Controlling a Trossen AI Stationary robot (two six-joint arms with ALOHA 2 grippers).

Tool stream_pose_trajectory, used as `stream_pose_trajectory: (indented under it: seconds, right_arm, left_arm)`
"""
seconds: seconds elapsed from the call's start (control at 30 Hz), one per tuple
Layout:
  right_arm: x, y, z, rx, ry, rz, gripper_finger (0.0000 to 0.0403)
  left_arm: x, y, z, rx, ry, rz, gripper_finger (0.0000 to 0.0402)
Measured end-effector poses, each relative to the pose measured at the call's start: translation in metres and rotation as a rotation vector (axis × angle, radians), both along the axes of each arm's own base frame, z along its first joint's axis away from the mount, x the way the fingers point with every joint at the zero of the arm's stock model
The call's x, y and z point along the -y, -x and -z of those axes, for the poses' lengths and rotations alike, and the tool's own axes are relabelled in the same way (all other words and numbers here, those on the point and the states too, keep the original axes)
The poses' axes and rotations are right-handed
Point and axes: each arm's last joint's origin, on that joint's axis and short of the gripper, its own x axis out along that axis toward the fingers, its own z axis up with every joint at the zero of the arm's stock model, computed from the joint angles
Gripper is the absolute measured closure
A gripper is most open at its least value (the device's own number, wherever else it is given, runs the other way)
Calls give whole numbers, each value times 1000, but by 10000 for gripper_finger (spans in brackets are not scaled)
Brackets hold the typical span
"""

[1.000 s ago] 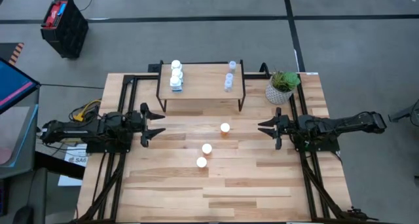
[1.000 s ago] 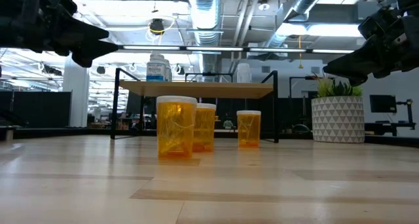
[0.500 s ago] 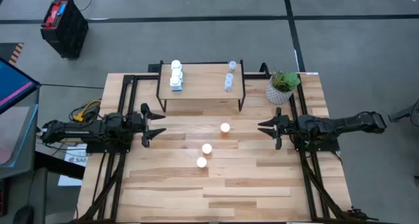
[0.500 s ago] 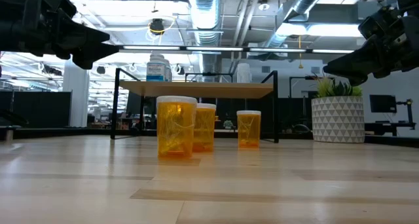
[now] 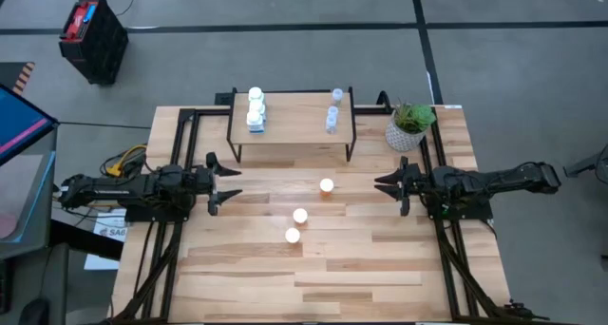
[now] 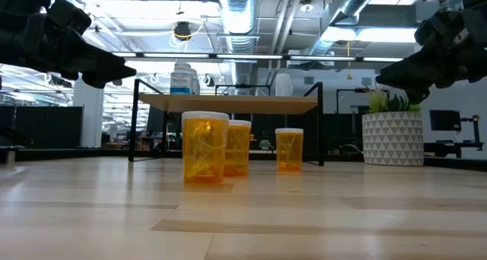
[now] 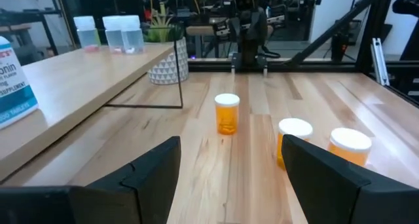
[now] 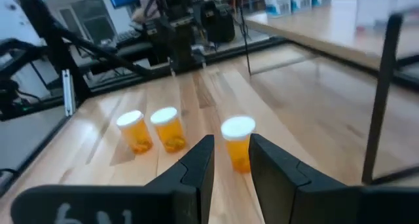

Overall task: Pick and place medicine bottles onto shelf by color
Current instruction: Put the top orange pill bottle on the shelf

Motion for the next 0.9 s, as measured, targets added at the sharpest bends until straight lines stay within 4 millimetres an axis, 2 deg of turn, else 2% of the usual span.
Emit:
stream_pose_trajectory:
  seconds: [0.17, 0.3, 0.47, 0.57, 0.8, 0.9]
  right_arm:
    - [0, -1, -32, 80, -16, -4, 283]
    - [-1, -6, -46, 54, -11, -18, 278]
    - [-3, -18, -54, -35, 15, -45, 260]
    - [-5, -30, -62, -76, 20, -65, 231]
    - [-2, -66, -75, -224, 124, -52, 123]
    - [3, -78, -81, -318, 113, -21, 99]
  left_arm:
    - [0, 0, 0, 2, 13, -18, 148]
    - [0, 0, 0, 1, 14, -18, 148]
    - [-1, 0, 0, 0, 15, -20, 148]
    - [-1, 0, 0, 0, 16, -20, 148]
    - [-1, 0, 0, -1, 16, -20, 148]
    - [0, 0, 0, -1, 16, -18, 148]
